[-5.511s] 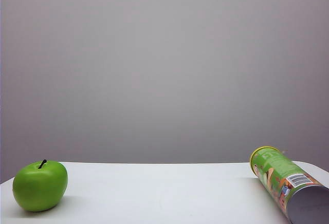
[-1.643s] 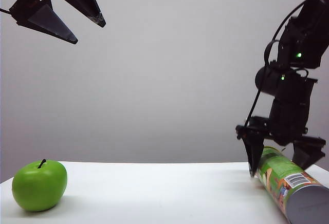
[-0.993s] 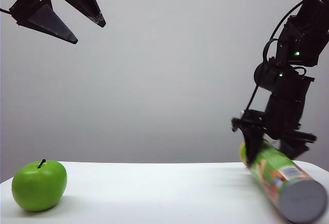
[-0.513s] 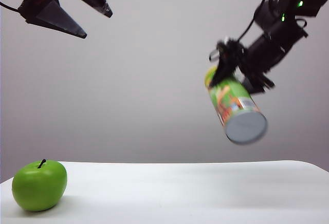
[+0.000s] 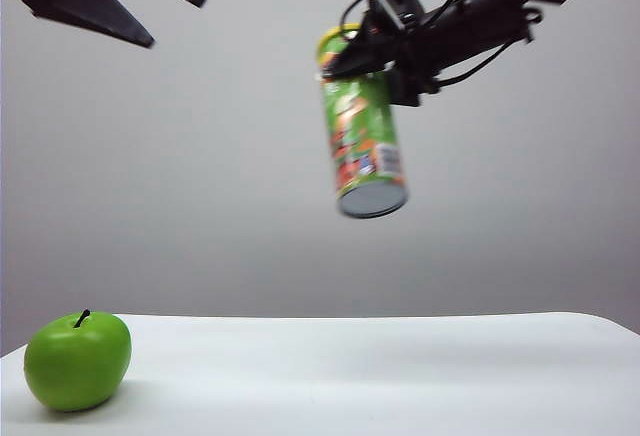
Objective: Pick up the green bucket of chips from the desk, place it near the apple, and finally stand it up.
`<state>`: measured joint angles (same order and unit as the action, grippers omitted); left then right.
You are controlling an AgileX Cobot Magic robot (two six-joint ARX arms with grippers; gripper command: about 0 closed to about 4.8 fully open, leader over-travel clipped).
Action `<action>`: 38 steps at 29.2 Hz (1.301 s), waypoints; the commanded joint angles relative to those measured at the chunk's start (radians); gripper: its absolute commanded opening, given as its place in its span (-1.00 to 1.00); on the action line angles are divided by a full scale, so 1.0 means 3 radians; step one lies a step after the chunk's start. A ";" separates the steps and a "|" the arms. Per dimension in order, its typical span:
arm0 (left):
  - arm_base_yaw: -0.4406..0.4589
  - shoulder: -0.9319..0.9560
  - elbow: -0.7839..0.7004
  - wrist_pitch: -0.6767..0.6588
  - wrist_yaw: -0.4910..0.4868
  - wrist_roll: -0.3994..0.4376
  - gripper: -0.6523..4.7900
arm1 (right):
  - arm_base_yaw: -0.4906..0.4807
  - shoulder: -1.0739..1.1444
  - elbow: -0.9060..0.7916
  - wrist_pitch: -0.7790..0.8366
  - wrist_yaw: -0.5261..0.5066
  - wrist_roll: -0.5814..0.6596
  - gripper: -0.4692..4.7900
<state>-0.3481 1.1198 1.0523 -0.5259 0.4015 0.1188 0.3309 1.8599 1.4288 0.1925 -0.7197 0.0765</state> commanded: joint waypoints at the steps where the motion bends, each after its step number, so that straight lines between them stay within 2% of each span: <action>1: 0.0000 -0.0168 -0.0009 -0.0043 -0.0212 0.0015 0.82 | 0.0125 -0.0017 -0.0281 0.0947 0.0131 -0.0019 0.09; 5: 0.0000 -0.0305 -0.0034 -0.0090 -0.0216 0.0017 0.82 | 0.0300 -0.0014 -0.0820 0.1912 0.0463 -0.0018 0.09; 8: 0.0000 -0.0374 -0.0122 -0.0092 -0.0217 0.0014 0.82 | 0.0470 0.0024 -0.1239 0.2599 0.0904 -0.0001 0.09; 13: 0.0000 -0.0404 -0.0240 -0.0212 -0.0215 0.0013 0.82 | 0.0793 0.0206 -0.1653 0.3385 0.1478 -0.0013 0.09; 18: 0.0000 -0.0426 -0.0305 -0.0240 -0.0215 0.0001 0.82 | 0.1127 0.0502 -0.1667 0.3511 0.1734 -0.0266 0.09; 23: 0.0000 -0.0547 -0.0436 -0.0249 -0.0217 0.0000 0.82 | 0.1324 0.0769 -0.1654 0.3754 0.2009 -0.0252 0.08; 26: 0.0000 -0.0629 -0.0539 -0.0244 -0.0217 -0.0027 0.82 | 0.1380 0.0921 -0.1573 0.3816 0.2132 -0.0252 0.08; 31: 0.0000 -0.0842 -0.0744 -0.0201 -0.0226 -0.0126 0.82 | 0.1414 0.1169 -0.1343 0.3836 0.2144 -0.0154 0.08; 38: 0.0000 -0.1013 -0.0841 -0.0155 -0.0224 -0.0217 0.82 | 0.1451 0.1232 -0.1324 0.3829 0.2266 -0.0158 0.08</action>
<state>-0.3489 0.8223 0.7986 -0.5926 0.3325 0.0696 0.7624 2.2284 1.0271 1.3048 -0.0467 0.0257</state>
